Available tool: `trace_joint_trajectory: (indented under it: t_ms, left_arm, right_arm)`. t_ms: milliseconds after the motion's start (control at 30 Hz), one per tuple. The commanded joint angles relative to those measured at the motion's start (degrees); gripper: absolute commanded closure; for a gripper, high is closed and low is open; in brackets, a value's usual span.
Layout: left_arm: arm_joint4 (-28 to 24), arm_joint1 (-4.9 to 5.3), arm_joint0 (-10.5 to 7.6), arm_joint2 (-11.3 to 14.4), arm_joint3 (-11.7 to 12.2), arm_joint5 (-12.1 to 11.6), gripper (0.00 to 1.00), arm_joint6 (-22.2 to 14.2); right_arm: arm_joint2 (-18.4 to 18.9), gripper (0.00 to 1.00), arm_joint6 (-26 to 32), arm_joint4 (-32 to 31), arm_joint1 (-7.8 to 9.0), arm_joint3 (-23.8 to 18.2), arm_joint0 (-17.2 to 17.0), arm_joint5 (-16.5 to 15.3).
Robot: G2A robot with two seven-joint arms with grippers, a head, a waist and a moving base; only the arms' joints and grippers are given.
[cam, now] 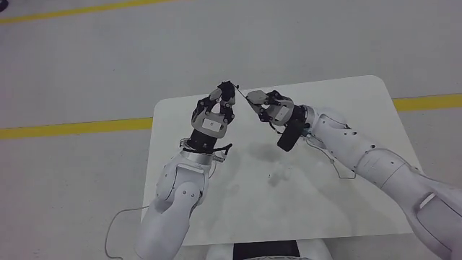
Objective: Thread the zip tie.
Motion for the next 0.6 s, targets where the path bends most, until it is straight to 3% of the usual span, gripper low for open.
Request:
trace_joint_trajectory:
  t_ms: [0, 67, 100, 133, 233, 367, 567]
  left_arm:
    - [0.09, -0.03, -0.06, 0.01, 0.08, 0.02, 1.00, -0.06]
    - [0.15, -0.07, -0.11, 0.02, 0.17, 0.04, 1.00, -0.02]
    - [0.11, -0.09, -0.11, 0.00, 0.19, 0.00, 1.00, 0.03]
    - [-0.14, -0.13, -0.12, -0.08, 0.16, -0.23, 1.00, 0.17]
    - [-1.83, -0.26, 0.01, -0.17, 0.02, -0.26, 1.00, 0.77]
    - [-7.25, -0.45, 0.29, -0.44, 0.14, 1.45, 1.00, 1.89]
    - [-13.96, -0.71, 1.03, 0.28, 1.15, 3.60, 1.00, -0.22]
  right_arm:
    - [0.02, 1.00, 0.01, 0.00, 0.07, -0.06, -0.02, 0.14]
    - [0.77, 1.00, 0.21, 0.24, 0.06, -0.11, -0.57, 0.35]
    - [1.15, 0.80, 0.58, 0.31, 0.06, 0.03, -0.84, 0.15]
    - [1.64, 0.00, 1.14, 0.16, 0.09, 0.38, -1.21, 0.00]
    - [2.98, 0.00, 1.70, 0.73, 0.22, 1.33, -2.23, -0.73]
    - [5.84, 0.00, 1.61, 3.98, 0.44, 2.71, -4.04, -1.82]
    - [9.42, 0.00, 1.54, 10.25, 0.34, 3.13, -6.66, -3.81]
